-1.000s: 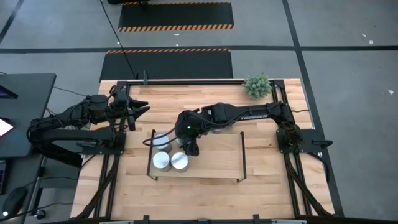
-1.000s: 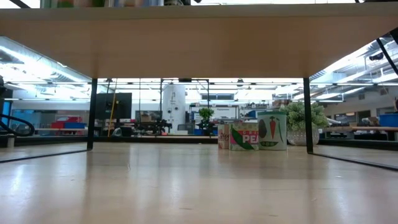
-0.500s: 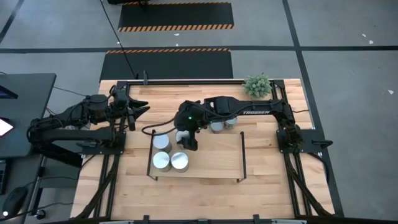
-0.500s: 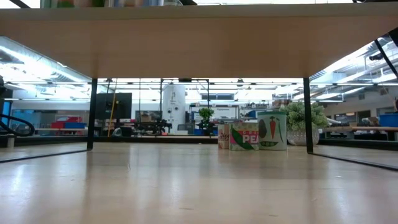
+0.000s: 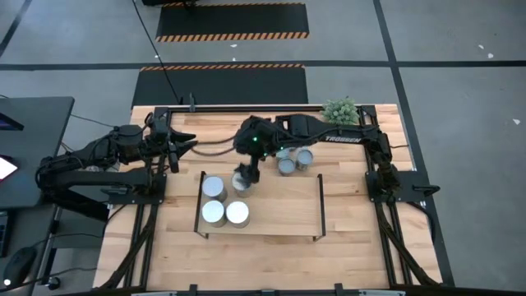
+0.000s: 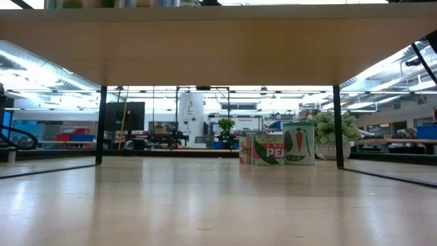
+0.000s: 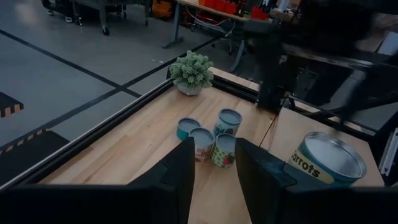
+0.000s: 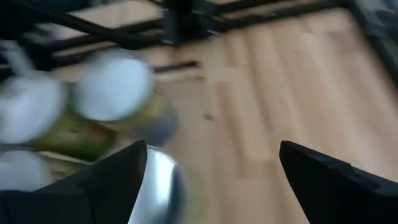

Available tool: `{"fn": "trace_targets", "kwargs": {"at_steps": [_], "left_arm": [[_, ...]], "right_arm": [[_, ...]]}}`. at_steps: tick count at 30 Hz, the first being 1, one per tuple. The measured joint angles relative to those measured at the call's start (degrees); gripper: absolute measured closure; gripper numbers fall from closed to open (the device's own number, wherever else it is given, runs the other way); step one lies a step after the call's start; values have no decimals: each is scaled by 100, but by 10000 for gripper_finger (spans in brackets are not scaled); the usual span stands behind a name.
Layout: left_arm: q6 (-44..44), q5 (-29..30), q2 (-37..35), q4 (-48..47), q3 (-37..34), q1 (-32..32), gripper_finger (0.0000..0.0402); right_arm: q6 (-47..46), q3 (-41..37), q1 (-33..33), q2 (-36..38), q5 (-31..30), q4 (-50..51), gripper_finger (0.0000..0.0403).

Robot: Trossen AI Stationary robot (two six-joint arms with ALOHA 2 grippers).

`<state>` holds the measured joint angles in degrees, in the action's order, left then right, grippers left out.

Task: Pick and place cans onto a shelf
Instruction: Put the canned carrots on the shelf

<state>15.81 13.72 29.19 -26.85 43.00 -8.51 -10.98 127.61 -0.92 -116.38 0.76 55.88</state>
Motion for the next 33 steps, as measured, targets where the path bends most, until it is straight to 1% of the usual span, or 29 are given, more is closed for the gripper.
{"fn": "trace_targets", "kwargs": {"at_steps": [2,4,8,13,16,21,25,33], "left_arm": [[0,0,0,-1,0,0,280],[0,0,0,0,0,0,280],[-3,0,0,-1,0,0,280],[-4,0,0,0,0,0,280],[-17,0,0,0,0,0,280],[-15,0,0,2,0,0,280],[-15,-2,0,2,0,0,280],[-13,-115,0,2,0,2,280]], "right_arm": [[-2,0,-72,39,-309,265,36],[-2,0,-133,44,-440,560,43],[-2,-30,-198,33,-431,765,64],[42,-43,-224,33,-571,1156,95],[42,-142,-228,32,-571,1186,107],[46,-297,-222,27,-247,1027,116],[50,-377,-173,13,-223,917,116],[-105,-369,-41,20,57,845,117]]}}
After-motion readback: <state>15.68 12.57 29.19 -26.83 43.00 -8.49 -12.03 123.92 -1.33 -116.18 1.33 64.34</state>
